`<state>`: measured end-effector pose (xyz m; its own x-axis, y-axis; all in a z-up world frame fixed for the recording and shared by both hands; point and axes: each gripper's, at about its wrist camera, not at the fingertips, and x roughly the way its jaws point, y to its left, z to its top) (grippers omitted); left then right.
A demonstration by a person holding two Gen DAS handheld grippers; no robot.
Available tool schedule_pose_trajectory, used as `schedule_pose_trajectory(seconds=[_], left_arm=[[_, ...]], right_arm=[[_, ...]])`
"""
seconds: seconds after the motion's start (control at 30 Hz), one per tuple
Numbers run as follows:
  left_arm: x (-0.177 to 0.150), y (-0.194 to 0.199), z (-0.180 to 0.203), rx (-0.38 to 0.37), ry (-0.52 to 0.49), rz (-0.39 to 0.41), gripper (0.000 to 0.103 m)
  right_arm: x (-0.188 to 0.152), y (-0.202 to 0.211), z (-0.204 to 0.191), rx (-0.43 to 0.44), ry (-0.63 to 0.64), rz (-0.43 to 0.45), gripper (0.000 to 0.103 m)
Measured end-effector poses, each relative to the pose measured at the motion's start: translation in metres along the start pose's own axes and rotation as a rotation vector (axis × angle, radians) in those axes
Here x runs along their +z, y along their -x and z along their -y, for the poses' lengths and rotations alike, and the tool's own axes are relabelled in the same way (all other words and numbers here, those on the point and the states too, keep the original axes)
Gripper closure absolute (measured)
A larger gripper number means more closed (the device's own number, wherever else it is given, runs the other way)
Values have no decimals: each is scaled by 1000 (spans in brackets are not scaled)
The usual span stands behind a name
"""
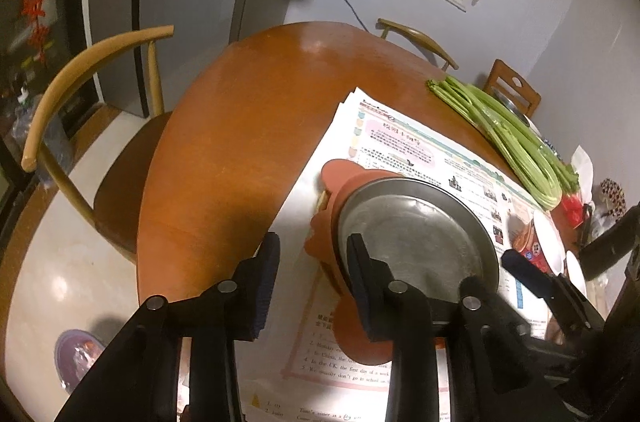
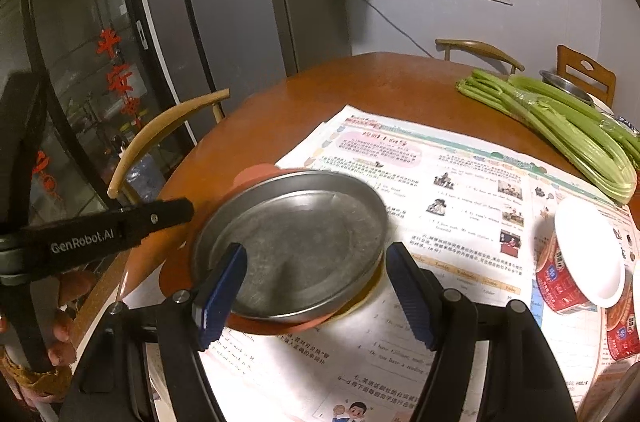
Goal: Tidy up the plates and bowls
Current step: 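Carry the grey pan with the left tool over the orange plate stack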
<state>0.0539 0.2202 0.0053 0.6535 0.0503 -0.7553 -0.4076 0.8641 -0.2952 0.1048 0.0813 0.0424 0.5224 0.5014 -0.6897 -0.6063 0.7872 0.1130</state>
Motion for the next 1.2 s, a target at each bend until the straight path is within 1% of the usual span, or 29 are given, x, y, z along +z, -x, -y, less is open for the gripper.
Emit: schedule_pose_trajectory(seconds=[0.07, 0.2, 0.27, 0.47, 0.77, 0.97, 1.1, 1.2], left_arm=[[-1, -3, -2, -8, 15, -9, 64], [-4, -7, 0, -23, 13, -20, 62], [-5, -9, 2, -30, 3, -23, 59], [-6, -19, 5, -36, 4, -45, 57], [-9, -40, 9, -41, 24, -100, 56], [-11, -45, 12, -58, 27, -107, 56], [-10, -46, 13, -62, 23, -110, 56], [-10, -49, 18, -80, 17, -124, 56]], right_arm=[[2, 5, 4, -5, -12, 13, 30], [2, 11, 18, -4, -53, 20, 30], [2, 9, 26, 12, -80, 5, 30], [-5, -2, 45, 38, -168, -48, 30], [-14, -13, 35, 86, -151, -104, 30], [-15, -17, 26, 116, -130, -127, 30], [-15, -19, 21, 120, -113, -136, 30], [-15, -19, 17, 117, -97, -135, 30]])
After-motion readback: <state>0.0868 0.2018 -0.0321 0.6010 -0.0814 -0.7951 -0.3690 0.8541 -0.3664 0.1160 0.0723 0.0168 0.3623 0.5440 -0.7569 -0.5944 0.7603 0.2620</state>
